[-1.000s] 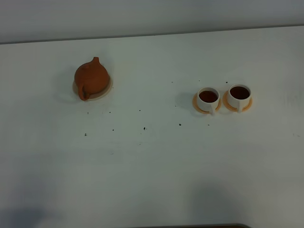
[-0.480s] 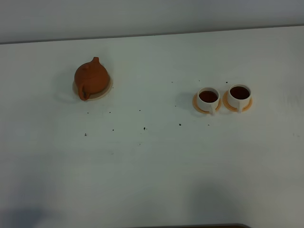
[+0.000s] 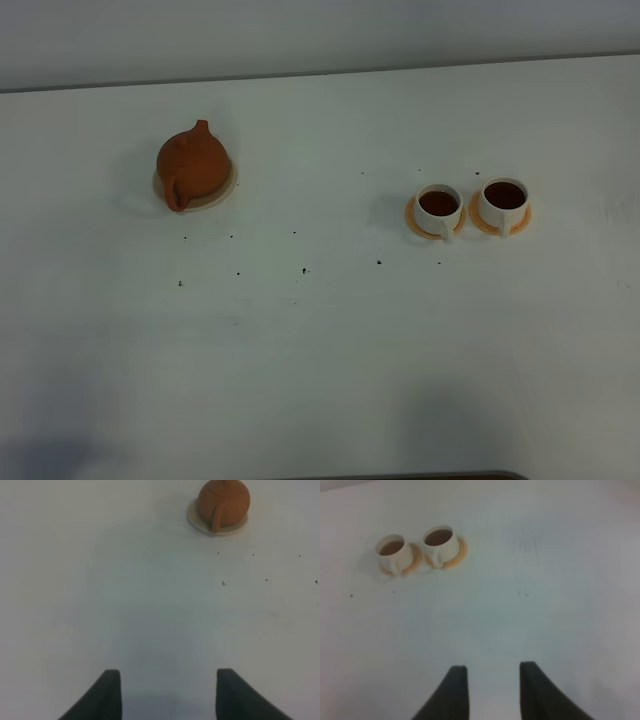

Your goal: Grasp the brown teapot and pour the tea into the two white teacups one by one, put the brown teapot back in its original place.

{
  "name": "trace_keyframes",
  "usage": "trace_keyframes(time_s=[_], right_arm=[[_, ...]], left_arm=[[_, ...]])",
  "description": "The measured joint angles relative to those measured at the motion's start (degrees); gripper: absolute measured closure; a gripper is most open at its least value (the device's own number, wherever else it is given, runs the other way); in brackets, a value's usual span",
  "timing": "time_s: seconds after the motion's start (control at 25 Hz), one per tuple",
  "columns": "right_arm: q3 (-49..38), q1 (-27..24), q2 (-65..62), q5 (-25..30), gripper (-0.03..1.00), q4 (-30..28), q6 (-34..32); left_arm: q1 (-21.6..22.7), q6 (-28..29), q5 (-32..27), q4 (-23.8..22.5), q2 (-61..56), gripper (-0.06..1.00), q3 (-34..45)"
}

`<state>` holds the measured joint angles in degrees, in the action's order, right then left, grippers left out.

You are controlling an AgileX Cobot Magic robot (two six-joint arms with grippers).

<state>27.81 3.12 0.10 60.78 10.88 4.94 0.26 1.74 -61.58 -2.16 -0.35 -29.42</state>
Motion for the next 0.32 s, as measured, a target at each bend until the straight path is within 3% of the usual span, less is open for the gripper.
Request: trace_keyframes(time_s=[0.32], right_arm=[[0.0,0.0,0.0,0.0,0.73,0.0,0.0]], left_arm=[[0.0,0.0,0.0,0.0,0.0,0.51,0.0]])
